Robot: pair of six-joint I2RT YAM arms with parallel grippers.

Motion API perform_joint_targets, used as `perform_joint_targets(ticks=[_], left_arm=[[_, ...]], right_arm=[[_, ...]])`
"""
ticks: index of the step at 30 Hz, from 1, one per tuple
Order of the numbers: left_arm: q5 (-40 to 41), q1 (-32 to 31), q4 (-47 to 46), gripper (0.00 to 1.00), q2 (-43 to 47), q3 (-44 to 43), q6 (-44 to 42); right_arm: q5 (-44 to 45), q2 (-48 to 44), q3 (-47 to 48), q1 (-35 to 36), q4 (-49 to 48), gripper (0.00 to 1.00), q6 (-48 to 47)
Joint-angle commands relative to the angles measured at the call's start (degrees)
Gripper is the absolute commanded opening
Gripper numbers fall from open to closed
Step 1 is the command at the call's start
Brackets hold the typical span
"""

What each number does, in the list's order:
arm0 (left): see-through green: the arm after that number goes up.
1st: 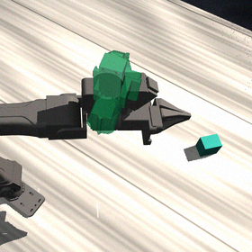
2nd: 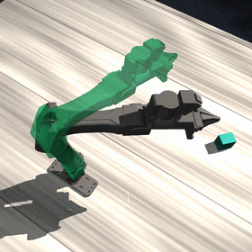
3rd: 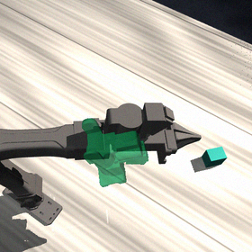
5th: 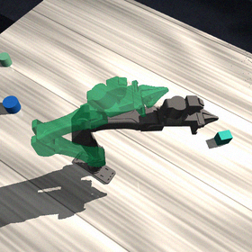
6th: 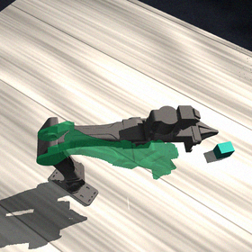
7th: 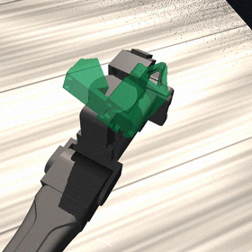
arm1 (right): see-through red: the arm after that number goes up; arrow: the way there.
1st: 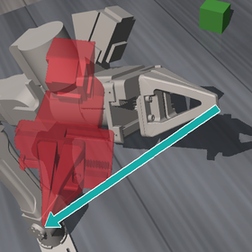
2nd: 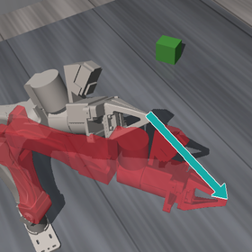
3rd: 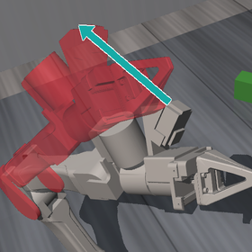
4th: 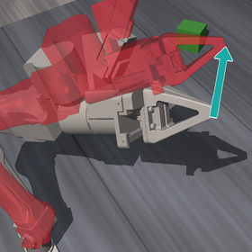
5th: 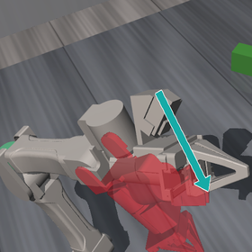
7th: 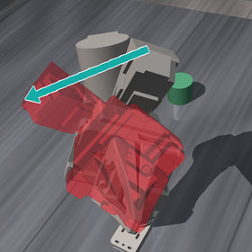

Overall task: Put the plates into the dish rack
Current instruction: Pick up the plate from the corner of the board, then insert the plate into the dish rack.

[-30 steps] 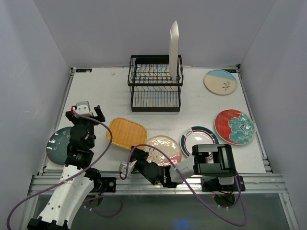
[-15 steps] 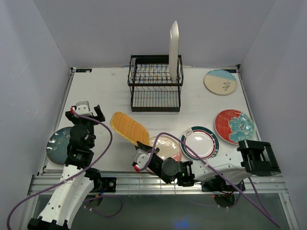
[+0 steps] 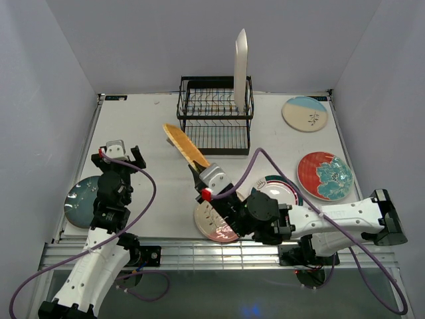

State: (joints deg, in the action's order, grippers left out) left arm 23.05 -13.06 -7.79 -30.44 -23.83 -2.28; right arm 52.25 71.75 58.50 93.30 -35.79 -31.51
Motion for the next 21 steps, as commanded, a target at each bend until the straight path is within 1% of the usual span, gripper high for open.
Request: perform_joint_targets(ticks=[1,5,7,11,16,21], left_arm=[[-0.7,0.3,-0.5,0.98,-0.5,0.1,0.2],[-0.7,0.3,-0.6,0.98,-0.2,0.3,0.1],[-0.8,0.3,-0.6,0.98,-0.1,0.2,0.1],[-0.8,0.3,-0.6,0.98,-0.3,0.2,0.0],[-0.9,0.3,-0.6,0.98,-0.3,0.2,0.0],[-1.1,0.3,-0.6,0.98,-0.2,0.3,0.0]], right_arm=[[-3.6,-2.9,10.1,-2.8,5.7,0.08,3.9],[-6.2,-0.7,17.3,-6.8,10.9,0.08,6.1],[-6.7,1.2,19.6,-9.2,11.5,0.08,6.5],[-7.3,4.5,27.8,-13.0,14.6,0.08,8.1],[-10.8,8.5,35.8,-21.0,21.4,0.08,16.0],[-13.0,12.0,40.7,-26.3,21.6,0.08,18.5]])
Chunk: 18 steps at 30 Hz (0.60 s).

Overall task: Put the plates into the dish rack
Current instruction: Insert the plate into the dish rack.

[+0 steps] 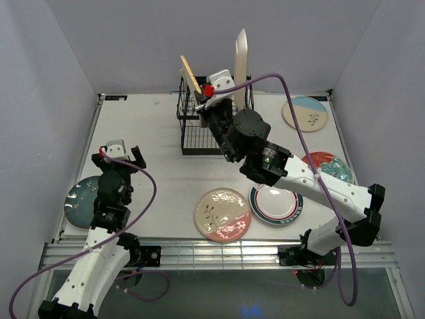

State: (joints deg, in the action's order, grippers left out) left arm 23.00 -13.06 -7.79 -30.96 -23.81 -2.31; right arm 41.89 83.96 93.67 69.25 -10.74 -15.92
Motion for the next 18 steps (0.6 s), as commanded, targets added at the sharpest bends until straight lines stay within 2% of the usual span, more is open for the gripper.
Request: perform_joint_targets(ticks=[1,7,12,18], left_arm=[[-1.0,0.3,-0.5,0.98,0.4,0.2,0.0],[-1.2,0.3,-0.4,0.98,0.6,0.3,0.0],[-1.9,0.3,-0.3,0.98,1.0,0.3,0.0],[-2.1,0.3,-0.2,0.98,0.6,0.3,0.1]], right_arm=[[-2.1,1.6,7.8,-2.7,-3.3,0.08,2.7],[-3.2,10.3,19.3,-7.8,2.6,0.08,5.1],[-8.4,12.6,21.4,-14.5,6.0,0.08,13.2],[-11.5,13.9,20.8,-19.7,5.9,0.08,15.5]])
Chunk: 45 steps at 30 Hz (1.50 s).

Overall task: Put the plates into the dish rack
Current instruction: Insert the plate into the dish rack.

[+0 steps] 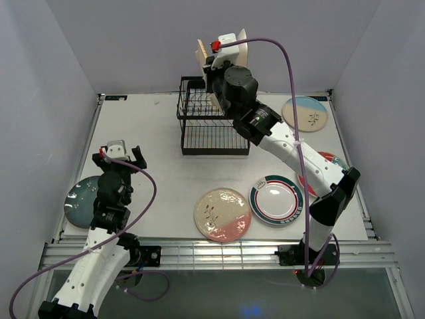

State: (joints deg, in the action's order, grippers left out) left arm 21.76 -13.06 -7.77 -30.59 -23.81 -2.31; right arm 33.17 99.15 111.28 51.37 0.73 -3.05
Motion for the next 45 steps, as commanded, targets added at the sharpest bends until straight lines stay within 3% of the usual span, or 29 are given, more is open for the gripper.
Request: perform_joint_targets(ticks=[1,10,17,33,45], left_arm=[[-0.8,0.3,-0.2,0.98,0.2,0.3,0.1],[-2.2,0.3,0.0,0.98,0.3,0.4,0.3],[-2.2,0.3,0.0,0.98,0.2,0.5,0.3],[-2.2,0.3,-0.1,0.98,0.3,0.5,0.3],[-2.3,0.3,0.0,0.98,0.4,0.5,0.3]], right_arm=[[-4.6,-1.3,3.0,-2.3,-6.3,0.08,2.6],[-4.3,-2.0,-2.0,-5.1,-10.8,0.08,4.5],[-0.6,-4.4,-11.3,-6.4,-21.5,0.08,5.5],[-2.8,-4.1,-10.6,-7.9,-26.6,0.08,7.0],[-1.3,-2.7,-7.0,-7.8,-25.0,0.08,4.6]])
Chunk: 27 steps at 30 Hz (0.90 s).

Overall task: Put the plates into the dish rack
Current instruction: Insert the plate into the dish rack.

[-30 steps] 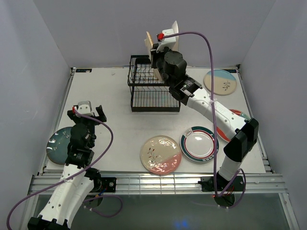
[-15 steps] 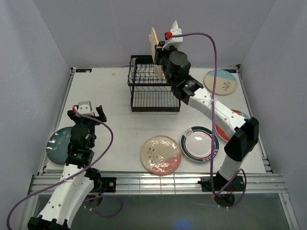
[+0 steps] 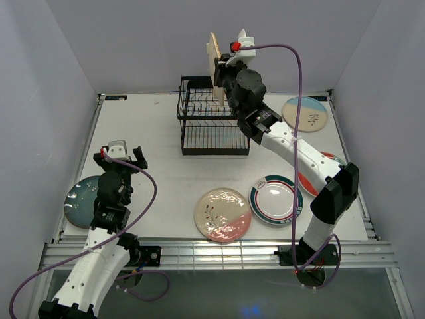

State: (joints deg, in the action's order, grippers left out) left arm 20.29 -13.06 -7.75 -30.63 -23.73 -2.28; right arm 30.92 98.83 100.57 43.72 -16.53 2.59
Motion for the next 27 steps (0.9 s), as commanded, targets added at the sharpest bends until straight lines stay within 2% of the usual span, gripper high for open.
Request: perform_joint_targets(ticks=[1,21,27], left_arm=[[-0.9,0.3,-0.1,0.98,0.4,0.4,0.3],[-1.0,0.3,0.0,0.98,0.2,0.4,0.3],[-1.0,0.3,0.0,0.98,0.1,0.4,0.4]], right_arm=[[1.2,-2.3,3.8,-0.2,-7.5,0.08,-1.3],[4.6,-5.9,-3.2,-0.3,-11.9,0.08,-5.0],[7.0,-7.1,-6.0,-0.7,-12.5,0.08,-3.0]])
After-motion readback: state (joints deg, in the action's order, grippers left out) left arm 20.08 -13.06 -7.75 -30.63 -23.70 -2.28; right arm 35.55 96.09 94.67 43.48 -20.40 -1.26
